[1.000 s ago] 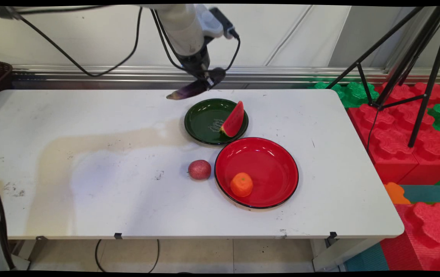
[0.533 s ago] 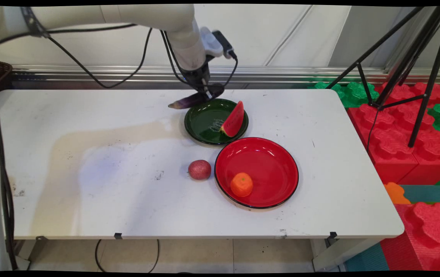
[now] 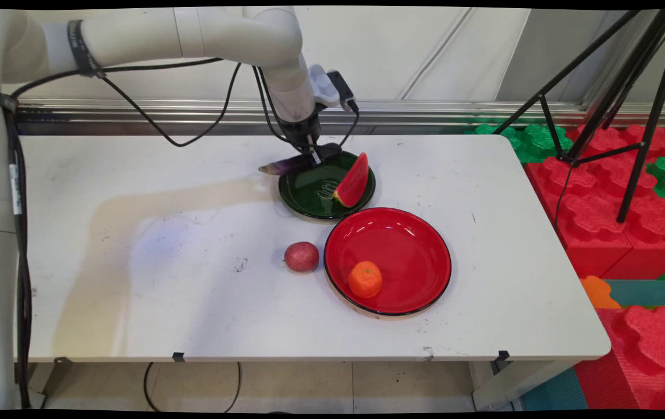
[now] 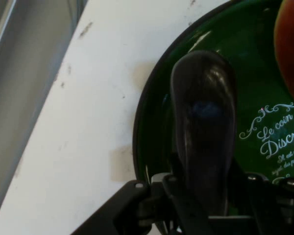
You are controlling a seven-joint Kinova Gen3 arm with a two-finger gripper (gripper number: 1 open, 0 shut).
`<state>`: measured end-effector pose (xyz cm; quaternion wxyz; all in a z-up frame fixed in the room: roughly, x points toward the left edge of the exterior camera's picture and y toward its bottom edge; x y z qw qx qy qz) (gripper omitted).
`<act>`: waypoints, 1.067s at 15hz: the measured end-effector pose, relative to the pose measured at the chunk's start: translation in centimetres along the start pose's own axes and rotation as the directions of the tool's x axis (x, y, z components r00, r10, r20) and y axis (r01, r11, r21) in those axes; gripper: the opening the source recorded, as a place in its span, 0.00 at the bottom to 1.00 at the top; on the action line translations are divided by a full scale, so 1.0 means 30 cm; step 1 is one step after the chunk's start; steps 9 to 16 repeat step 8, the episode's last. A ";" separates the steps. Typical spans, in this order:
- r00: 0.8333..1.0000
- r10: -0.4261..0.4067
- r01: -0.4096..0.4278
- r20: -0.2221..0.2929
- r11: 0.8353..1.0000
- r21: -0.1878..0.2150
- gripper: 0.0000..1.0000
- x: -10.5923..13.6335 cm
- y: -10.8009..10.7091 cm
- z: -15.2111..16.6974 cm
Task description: Place the picked object on the green plate
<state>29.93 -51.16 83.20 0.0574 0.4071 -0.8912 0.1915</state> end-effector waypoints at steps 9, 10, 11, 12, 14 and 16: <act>0.995 0.103 -0.103 -0.001 0.994 -0.023 1.00 0.007 -0.021 0.056; 0.995 0.103 -0.103 -0.001 0.994 -0.023 1.00 0.007 -0.021 0.056; 0.995 0.103 -0.103 -0.001 0.994 -0.023 1.00 0.007 -0.021 0.056; 0.995 0.103 -0.103 -0.001 0.994 -0.023 1.00 0.007 -0.021 0.056; 0.995 0.103 -0.103 -0.001 0.994 -0.023 1.00 0.007 -0.021 0.056; 0.995 0.103 -0.103 -0.001 0.994 -0.023 1.00 0.007 -0.021 0.056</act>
